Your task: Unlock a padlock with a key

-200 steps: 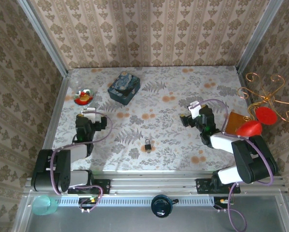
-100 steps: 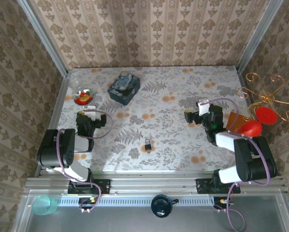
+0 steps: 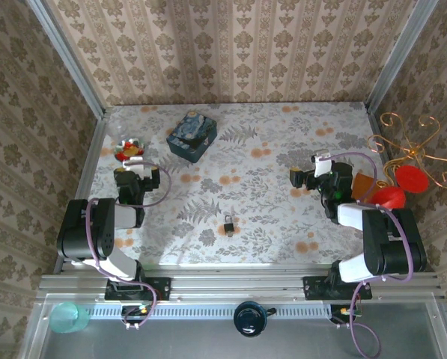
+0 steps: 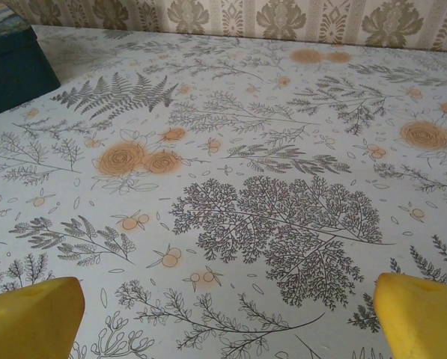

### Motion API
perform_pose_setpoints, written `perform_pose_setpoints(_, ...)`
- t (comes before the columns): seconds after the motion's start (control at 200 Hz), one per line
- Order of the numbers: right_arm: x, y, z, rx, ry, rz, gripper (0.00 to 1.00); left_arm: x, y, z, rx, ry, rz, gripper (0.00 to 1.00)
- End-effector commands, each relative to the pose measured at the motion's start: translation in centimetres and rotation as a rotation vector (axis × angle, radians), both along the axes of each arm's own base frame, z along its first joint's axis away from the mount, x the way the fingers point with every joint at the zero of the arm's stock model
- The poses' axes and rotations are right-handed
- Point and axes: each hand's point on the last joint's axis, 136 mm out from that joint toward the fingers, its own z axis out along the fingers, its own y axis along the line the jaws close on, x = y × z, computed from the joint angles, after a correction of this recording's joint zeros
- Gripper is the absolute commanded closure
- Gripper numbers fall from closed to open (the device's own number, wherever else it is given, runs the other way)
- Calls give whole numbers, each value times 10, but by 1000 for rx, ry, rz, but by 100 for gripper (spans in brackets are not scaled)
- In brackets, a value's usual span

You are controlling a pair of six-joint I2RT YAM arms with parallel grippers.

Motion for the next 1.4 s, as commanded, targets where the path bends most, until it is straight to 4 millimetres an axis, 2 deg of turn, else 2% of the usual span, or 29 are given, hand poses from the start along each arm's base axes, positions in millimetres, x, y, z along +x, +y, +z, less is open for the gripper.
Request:
perform_pose_setpoints(0.0,4,2,2,32,-2,13,0,-1,6,4,-13,-10,29,0)
perform_pose_setpoints(0.14,11,-6,1,78,28,4,0,-1,6,3,-12,-9,29,0)
perform_pose_setpoints(0.39,11,-7,1,74,25,-5,0,-1,5,4,-11,-10,27,0)
perform_pose_setpoints(0.465,7,-17,1,60,-12,-73,0,-1,5,3,-10,-8,29,0)
perform_pose_setpoints(0.505,4,-22,-5,52,-30,-110,0,0,5,4,-9,-8,30,0)
perform_pose_setpoints(0.56,2,-20,-2,73,-109,-101,0,-1,5,3,-8,-7,29,0)
perform_pose_setpoints(0.615,2,-17,-9,40,-29,-89,0,0,5,4,-6,-7,30,0)
perform_pose_setpoints(0.655,7,-13,-9,38,-38,-84,0,0,5,4,-5,-8,28,0)
perform_pose_setpoints(0.73,8,-23,-10,30,-21,-140,0,0,5,4,-4,-8,30,0)
perform_pose_setpoints(0.87,9,-27,-10,20,-23,-177,0,-1,4,3,0,-4,30,0)
perform_pose_setpoints(1.395,9,-27,-10,14,-22,-184,0,0,4,3,0,-5,29,0)
